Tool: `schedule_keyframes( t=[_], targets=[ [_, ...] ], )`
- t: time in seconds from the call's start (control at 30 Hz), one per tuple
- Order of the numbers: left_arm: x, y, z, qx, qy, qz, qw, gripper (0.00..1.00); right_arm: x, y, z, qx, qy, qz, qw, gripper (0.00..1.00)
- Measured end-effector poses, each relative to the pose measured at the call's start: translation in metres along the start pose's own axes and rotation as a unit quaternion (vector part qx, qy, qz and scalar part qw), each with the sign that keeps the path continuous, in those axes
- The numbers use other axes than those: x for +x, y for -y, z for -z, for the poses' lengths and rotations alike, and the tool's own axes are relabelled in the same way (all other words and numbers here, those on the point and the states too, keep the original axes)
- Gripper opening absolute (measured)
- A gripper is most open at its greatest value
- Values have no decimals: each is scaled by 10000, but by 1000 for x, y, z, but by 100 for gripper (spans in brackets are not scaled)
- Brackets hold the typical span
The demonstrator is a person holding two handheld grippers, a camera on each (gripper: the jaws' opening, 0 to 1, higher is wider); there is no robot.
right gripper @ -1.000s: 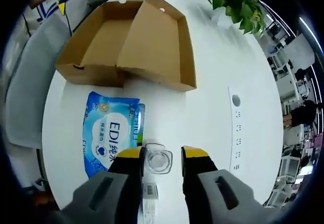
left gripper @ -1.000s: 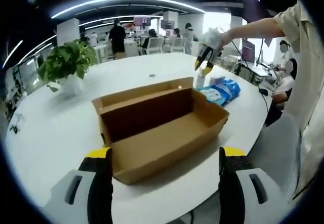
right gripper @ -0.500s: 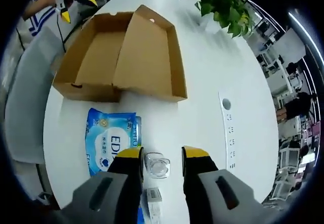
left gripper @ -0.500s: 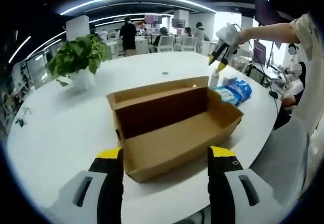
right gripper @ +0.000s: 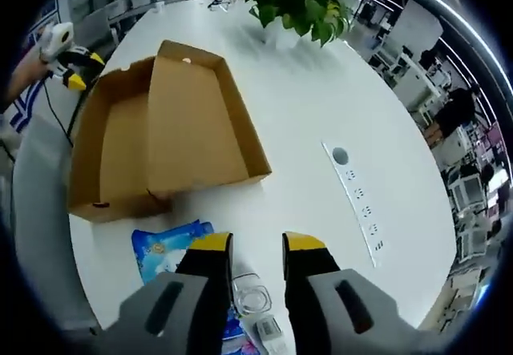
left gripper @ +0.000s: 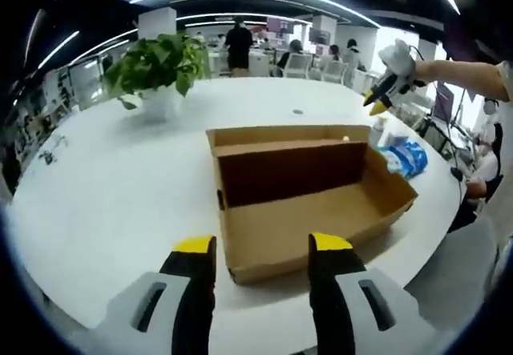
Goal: Operate the shoe box by opening the lid, removing the specified soft item, and placing it in the target area until the item is outside and the box remains undamaged.
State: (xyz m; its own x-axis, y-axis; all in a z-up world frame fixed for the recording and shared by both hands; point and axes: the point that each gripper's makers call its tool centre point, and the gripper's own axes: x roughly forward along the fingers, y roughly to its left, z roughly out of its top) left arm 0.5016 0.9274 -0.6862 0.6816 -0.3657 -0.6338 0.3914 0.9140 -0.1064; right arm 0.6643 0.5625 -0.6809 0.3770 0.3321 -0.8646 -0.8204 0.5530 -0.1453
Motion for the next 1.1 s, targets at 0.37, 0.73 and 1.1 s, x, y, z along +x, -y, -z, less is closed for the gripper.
schedule_keyframes(
  t=[0.37,0.73,1.1],
  targets=[
    [10,-14,12,-646,-243,-167,9975,26,22,2,-18,952,269,35,9951,18],
    [17,-26,22,-951,-490,-393,9935,4,50,-4,-20,1627,241,-46,9864,16],
    [18,-28,25,-958,-537,-441,9930,2,74,-6,-21,2173,247,-106,9757,9]
  ],
)
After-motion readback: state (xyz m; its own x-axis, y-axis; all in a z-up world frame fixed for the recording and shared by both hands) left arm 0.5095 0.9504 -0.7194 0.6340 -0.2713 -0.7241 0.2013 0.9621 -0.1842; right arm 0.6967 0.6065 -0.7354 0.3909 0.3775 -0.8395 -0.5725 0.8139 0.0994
